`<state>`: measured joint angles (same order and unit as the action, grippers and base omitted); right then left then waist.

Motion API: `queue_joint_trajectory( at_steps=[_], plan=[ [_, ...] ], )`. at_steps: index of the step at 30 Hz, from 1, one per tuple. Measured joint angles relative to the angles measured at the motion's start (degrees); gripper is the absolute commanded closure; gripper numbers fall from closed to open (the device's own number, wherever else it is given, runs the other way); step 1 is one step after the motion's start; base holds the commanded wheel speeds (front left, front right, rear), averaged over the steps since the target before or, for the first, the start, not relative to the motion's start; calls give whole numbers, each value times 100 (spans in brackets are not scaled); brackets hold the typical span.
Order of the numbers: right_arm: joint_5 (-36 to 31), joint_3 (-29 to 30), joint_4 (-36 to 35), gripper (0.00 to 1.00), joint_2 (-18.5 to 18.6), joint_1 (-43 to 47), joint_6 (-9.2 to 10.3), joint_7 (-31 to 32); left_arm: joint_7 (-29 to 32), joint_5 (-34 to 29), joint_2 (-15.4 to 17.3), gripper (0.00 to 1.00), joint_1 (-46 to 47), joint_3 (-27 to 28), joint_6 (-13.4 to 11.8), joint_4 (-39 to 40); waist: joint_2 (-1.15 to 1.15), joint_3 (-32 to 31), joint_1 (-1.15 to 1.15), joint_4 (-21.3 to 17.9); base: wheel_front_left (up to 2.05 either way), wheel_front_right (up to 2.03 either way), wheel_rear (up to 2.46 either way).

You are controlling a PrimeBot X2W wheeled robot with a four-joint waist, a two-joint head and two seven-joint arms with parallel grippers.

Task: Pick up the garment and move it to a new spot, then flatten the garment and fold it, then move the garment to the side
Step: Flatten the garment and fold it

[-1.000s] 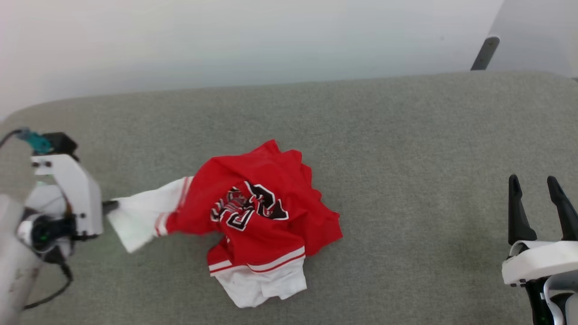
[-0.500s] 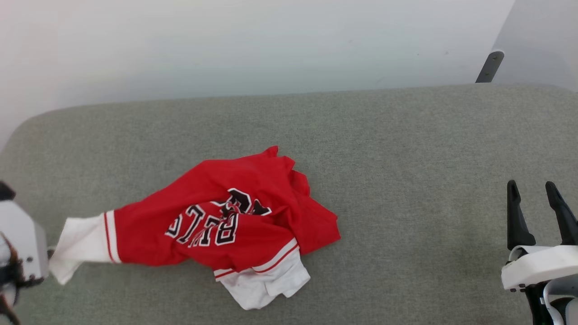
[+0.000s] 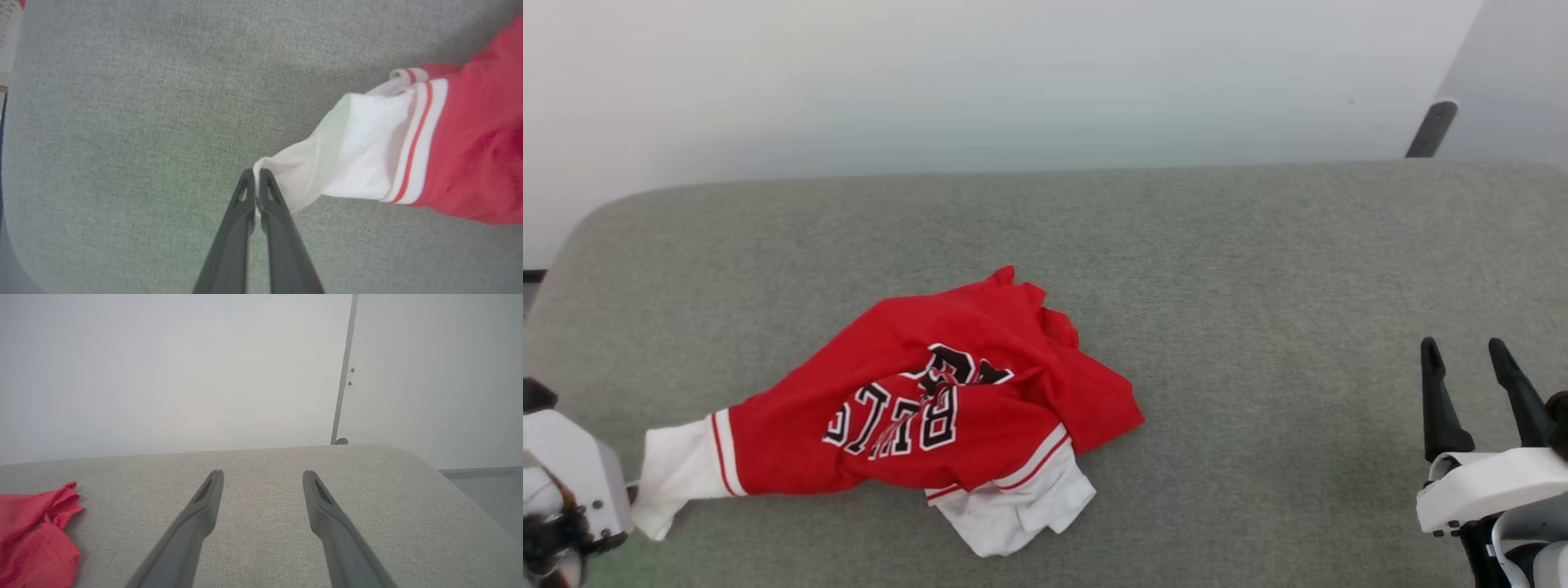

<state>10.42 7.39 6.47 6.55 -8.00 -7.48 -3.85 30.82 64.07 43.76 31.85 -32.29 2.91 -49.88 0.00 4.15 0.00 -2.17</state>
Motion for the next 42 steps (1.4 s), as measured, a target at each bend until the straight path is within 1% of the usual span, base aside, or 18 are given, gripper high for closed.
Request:
queue_joint_trajectory(
  at_steps=[3,8,10,12,16,18,21,24,28,30,32,34,39,42],
  plan=[
    [16,-101,13,0,52,1,0,68,-180,-43,-58,0,86,-10,63,78,0,-53,0,97,0,0,0],
    [175,-454,25,0,74,19,0,257,-772,-268,-112,0,192,-45,155,439,0,-207,0,283,0,0,0],
    [264,-647,41,0,100,68,0,386,-1143,-323,-182,0,183,-25,174,657,0,-281,0,372,0,0,0],
    [365,-876,41,0,141,85,0,545,-1692,-401,-219,0,153,51,223,947,0,-348,0,475,0,0,0],
    [687,-1266,42,0,236,136,0,811,-2680,-635,-282,0,-107,133,208,1445,0,-466,0,693,0,0,0],
    [808,-1488,21,0,291,143,0,979,-3125,-748,-348,0,-270,168,115,1669,0,-521,0,810,0,0,0],
    [1118,-1784,22,0,374,193,0,1412,-3822,-923,-391,0,-521,258,-46,1991,0,-597,0,990,0,0,0],
    [1385,-2030,-21,0,436,201,0,1890,-4281,-1023,-455,0,-860,311,-188,2184,0,-664,0,1171,0,0,0],
    [1660,-2249,-104,0,557,276,0,2530,-4532,-1183,-608,0,-1205,456,-324,2451,0,-724,0,1422,0,0,0],
    [1751,-2288,-130,0,573,277,0,2827,-4574,-1317,-692,0,-1334,655,-403,2596,0,-740,0,1550,0,0,0],
    [1791,-2320,-135,0,582,284,0,3118,-4574,-1618,-826,0,-1465,951,-444,2865,0,-746,0,1675,0,0,0],
    [1771,-2328,-148,0,580,293,0,3306,-4595,-1886,-1036,0,-1600,1337,-474,3139,0,-741,0,1800,0,0,0],
    [1605,-2203,-32,0,464,304,0,3756,-4591,-2351,-1552,0,-2106,1928,-378,3433,0,-670,0,2097,0,0,0],
    [1359,-2090,83,0,414,279,0,3916,-4593,-2582,-1862,0,-2174,2263,-247,3515,0,-562,0,2244,0,0,0]
  ],
)
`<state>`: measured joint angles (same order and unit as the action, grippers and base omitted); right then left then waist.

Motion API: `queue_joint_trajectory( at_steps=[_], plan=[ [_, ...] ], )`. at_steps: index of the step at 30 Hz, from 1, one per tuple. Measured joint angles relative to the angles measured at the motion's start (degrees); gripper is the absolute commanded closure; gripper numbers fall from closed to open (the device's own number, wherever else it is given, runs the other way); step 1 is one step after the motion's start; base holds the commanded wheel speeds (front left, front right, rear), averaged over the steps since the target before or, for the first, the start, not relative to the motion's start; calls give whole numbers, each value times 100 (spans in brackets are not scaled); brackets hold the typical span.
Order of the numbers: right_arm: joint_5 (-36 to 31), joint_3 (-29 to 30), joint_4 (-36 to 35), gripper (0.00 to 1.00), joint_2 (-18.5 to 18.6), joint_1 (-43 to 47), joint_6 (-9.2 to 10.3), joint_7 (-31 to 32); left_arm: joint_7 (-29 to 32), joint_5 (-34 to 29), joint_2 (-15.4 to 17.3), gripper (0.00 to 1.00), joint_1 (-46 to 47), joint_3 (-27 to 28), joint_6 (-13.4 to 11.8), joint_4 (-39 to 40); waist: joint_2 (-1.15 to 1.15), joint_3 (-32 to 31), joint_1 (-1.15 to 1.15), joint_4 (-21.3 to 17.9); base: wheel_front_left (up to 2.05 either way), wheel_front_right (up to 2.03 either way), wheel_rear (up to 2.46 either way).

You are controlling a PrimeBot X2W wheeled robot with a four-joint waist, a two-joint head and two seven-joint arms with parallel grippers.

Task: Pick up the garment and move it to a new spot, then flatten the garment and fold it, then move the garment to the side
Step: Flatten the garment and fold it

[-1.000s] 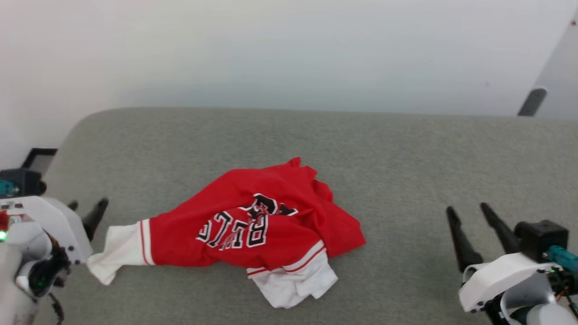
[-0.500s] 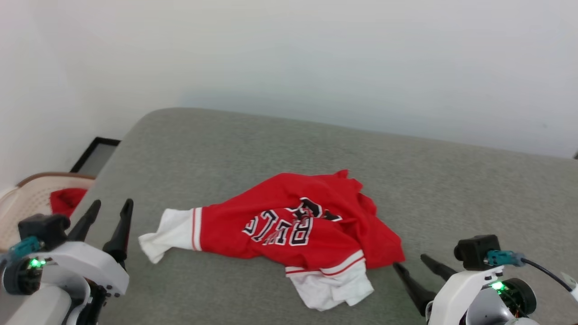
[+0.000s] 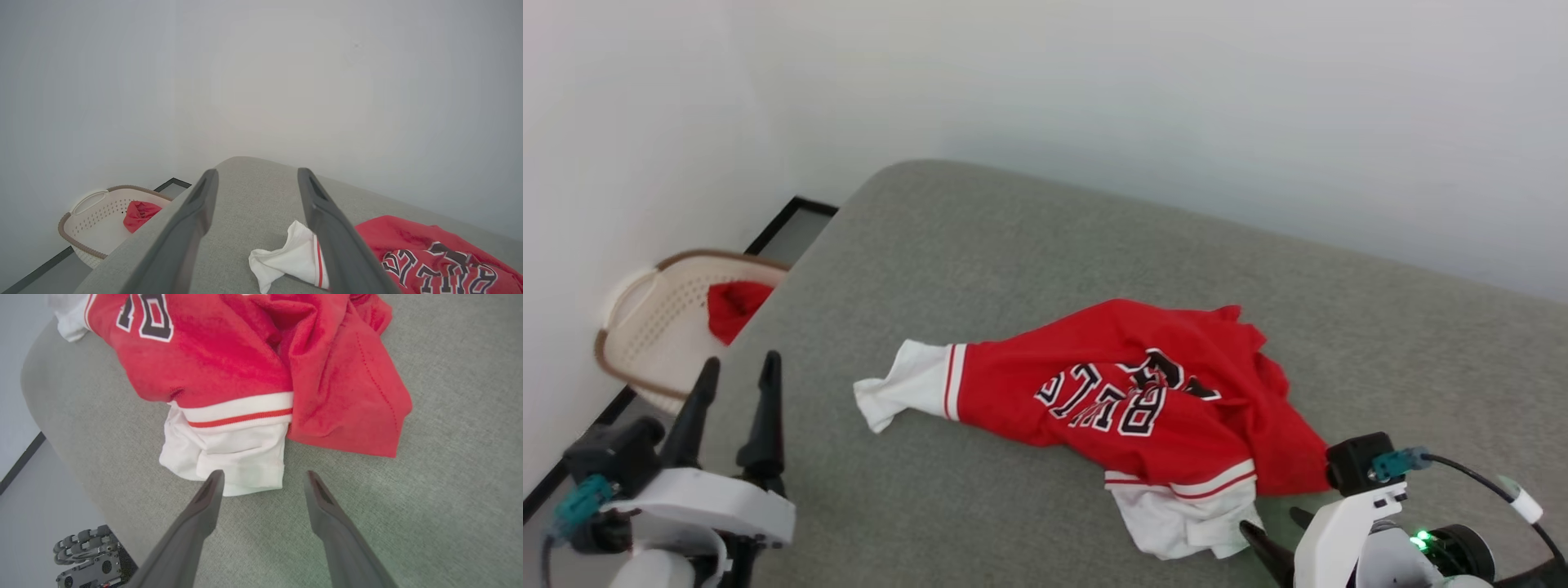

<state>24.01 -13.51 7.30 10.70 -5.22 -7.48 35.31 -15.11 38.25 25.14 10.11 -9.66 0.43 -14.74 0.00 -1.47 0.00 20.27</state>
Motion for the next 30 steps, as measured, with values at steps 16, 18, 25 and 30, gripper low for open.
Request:
queue_joint_trajectory(
  at_steps=[16,18,25,30],
  plan=[
    [-343,-197,842,100,-24,-551,0,38,-1,-1015,-1128,0,-10,1074,628,-96,0,624,0,493,0,0,0],
    [-304,-201,906,100,27,-638,-4,0,-1,-1056,-1200,0,-10,1180,662,-108,0,644,0,489,0,0,0],
    [-70,-151,688,100,401,-853,-4,314,-1,-1159,-1278,0,-97,1435,688,-89,0,589,0,332,0,0,0],
    [5,114,214,100,792,-954,-4,740,-1,-1149,-1235,0,-259,1436,688,-19,0,505,0,150,0,0,0]
  ],
)
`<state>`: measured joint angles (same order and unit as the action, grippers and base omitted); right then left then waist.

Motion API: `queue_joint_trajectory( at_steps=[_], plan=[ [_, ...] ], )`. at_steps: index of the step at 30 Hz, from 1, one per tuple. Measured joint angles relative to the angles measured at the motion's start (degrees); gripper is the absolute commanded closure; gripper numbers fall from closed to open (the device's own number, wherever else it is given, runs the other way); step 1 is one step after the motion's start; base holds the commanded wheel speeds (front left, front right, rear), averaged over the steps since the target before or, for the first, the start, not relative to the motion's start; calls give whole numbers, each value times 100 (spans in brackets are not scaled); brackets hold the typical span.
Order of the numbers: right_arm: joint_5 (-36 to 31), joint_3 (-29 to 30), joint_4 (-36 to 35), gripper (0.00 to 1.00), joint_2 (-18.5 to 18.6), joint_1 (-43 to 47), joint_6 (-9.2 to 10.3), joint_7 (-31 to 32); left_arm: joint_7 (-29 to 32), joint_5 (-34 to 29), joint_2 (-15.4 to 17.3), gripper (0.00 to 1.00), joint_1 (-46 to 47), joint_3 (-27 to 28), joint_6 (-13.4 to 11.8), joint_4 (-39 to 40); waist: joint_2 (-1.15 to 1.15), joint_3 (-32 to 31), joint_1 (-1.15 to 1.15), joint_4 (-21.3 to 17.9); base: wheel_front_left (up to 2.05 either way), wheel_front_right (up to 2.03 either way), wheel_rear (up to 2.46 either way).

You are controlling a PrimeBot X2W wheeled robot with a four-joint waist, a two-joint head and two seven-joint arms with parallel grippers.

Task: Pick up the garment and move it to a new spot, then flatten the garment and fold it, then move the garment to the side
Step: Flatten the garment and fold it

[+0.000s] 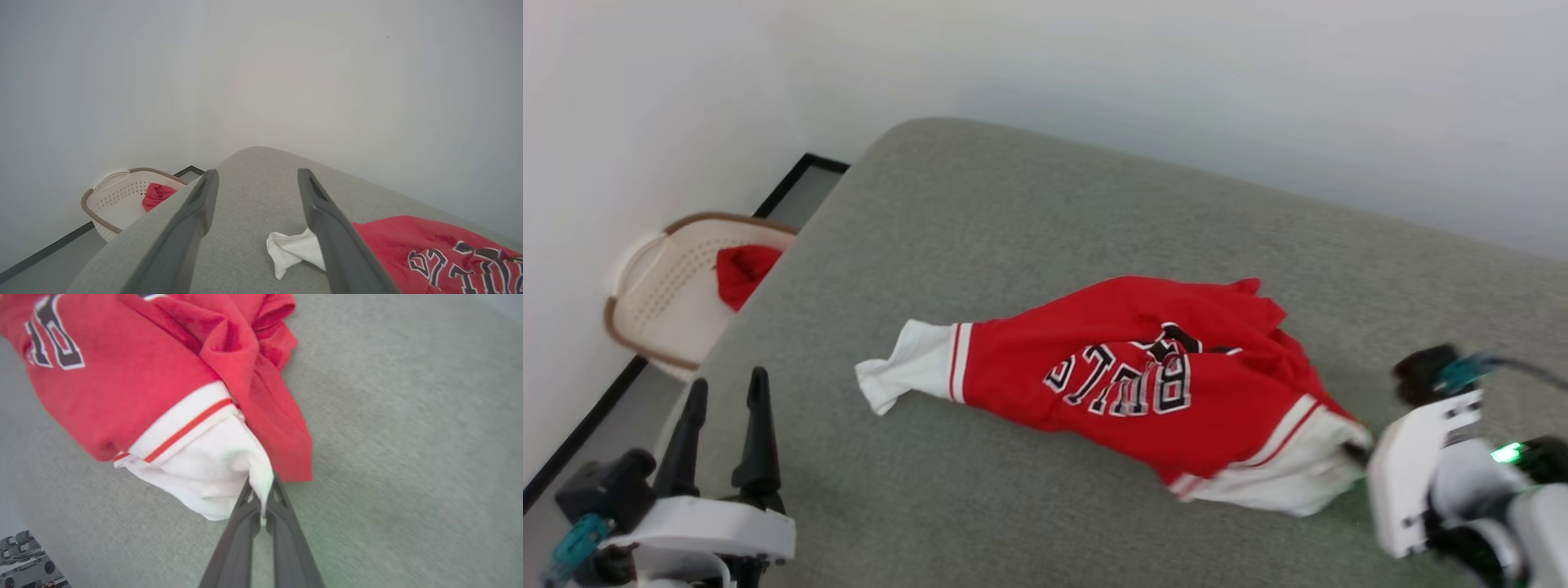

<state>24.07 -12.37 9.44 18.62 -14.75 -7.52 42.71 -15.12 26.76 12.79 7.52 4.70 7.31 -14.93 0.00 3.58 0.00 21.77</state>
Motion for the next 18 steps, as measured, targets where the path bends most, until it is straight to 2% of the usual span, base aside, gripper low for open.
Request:
queue_joint_trajectory(
  at_steps=[5,9,13,18],
  plan=[
    [11,406,-335,100,382,-31,0,331,0,24,49,0,-102,-46,1,47,0,-90,0,-213,0,0,0],
    [-3,780,-332,100,643,-80,0,449,0,38,79,0,-113,-100,1,49,0,-145,0,-376,0,0,0],
    [-69,1076,-30,100,883,-102,0,435,0,51,96,0,-112,-220,1,34,0,-178,0,-494,0,0,0],
    [-155,1401,599,100,1003,-99,0,302,0,94,131,0,-97,-361,1,-22,0,-184,0,-526,0,0,0]
  ],
)
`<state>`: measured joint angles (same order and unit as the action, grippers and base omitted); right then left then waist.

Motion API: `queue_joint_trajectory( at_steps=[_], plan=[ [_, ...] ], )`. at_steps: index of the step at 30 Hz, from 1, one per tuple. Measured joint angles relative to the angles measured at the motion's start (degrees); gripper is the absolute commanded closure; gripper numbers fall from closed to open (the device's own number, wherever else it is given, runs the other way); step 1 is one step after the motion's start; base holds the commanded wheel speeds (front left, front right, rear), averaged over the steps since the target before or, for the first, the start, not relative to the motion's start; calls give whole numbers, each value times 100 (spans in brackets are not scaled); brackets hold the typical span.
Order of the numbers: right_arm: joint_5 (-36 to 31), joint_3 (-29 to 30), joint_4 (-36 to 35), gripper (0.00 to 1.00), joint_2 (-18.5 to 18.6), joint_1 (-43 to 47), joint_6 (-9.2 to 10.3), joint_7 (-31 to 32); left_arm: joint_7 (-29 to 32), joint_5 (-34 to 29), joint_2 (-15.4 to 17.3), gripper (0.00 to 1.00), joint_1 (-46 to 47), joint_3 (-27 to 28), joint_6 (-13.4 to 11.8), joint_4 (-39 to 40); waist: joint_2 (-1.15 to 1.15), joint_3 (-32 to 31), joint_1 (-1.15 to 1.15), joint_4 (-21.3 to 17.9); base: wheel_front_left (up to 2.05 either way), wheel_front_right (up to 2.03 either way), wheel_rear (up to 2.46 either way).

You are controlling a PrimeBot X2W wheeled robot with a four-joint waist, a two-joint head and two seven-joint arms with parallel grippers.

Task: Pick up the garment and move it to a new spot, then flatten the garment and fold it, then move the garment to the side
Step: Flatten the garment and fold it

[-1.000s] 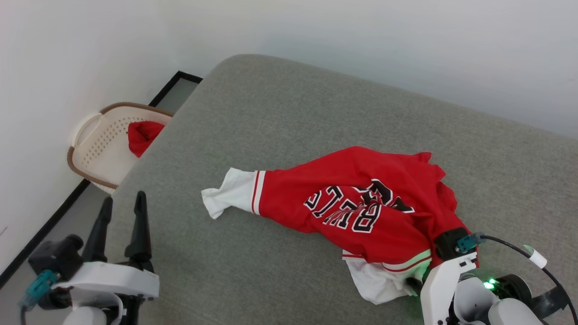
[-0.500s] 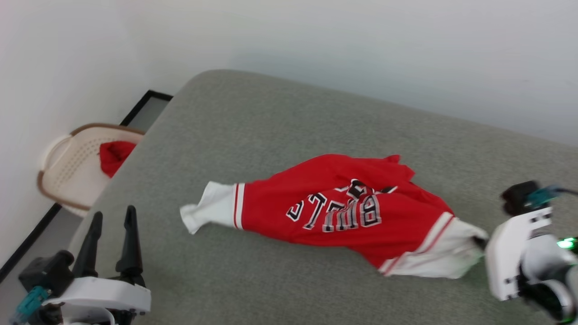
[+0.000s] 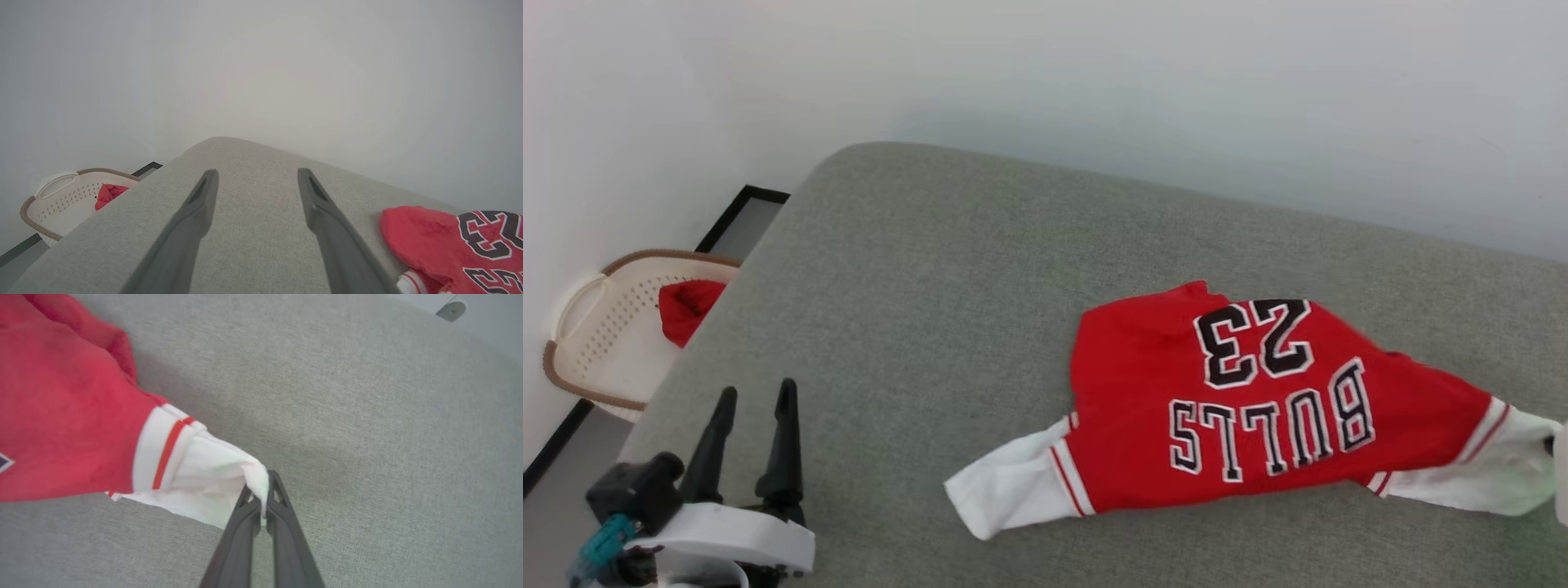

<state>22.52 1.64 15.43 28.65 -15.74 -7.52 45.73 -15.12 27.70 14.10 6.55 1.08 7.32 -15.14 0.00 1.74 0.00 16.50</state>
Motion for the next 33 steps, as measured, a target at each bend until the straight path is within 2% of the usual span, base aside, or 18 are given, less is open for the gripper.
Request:
queue_joint_trajectory(
  at_steps=[4,7,8,9,10,11,15,20,27,33],
  plan=[
    [-43,159,520,100,-52,-8,0,-200,0,59,36,0,22,-92,0,-37,0,34,0,13,0,0,0],
    [-104,188,935,71,-151,-81,0,-428,0,142,80,0,33,-226,0,-79,0,63,0,9,0,0,0],
    [-124,192,1049,56,-179,-142,0,-498,0,163,93,0,46,-283,0,-87,0,72,0,4,0,0,0],
    [-156,182,1135,24,-197,-201,0,-573,0,199,114,0,58,-327,0,-92,0,77,0,-3,0,0,0],
    [-169,176,1233,24,-213,-260,0,-646,0,254,143,0,68,-371,0,-100,0,79,0,-14,0,0,0],
    [-179,164,1294,0,-232,-307,0,-700,0,281,179,0,75,-396,0,-112,0,80,0,-28,0,0,0],
    [-219,118,1441,0,-336,-477,0,-770,0,404,322,0,83,-500,0,-142,0,56,0,-122,0,0,0],
    [-74,3,1395,0,-250,-632,0,-879,0,528,552,0,86,-660,0,-124,0,6,0,-296,0,0,0],
    [32,-62,599,0,-290,-635,0,-1295,158,836,1022,0,85,-1066,0,53,0,-64,0,-647,0,0,0],
    [-151,163,-227,0,-481,-216,0,-2281,630,1132,1435,0,81,-1322,0,419,0,-88,0,-1005,0,0,0]
  ],
)
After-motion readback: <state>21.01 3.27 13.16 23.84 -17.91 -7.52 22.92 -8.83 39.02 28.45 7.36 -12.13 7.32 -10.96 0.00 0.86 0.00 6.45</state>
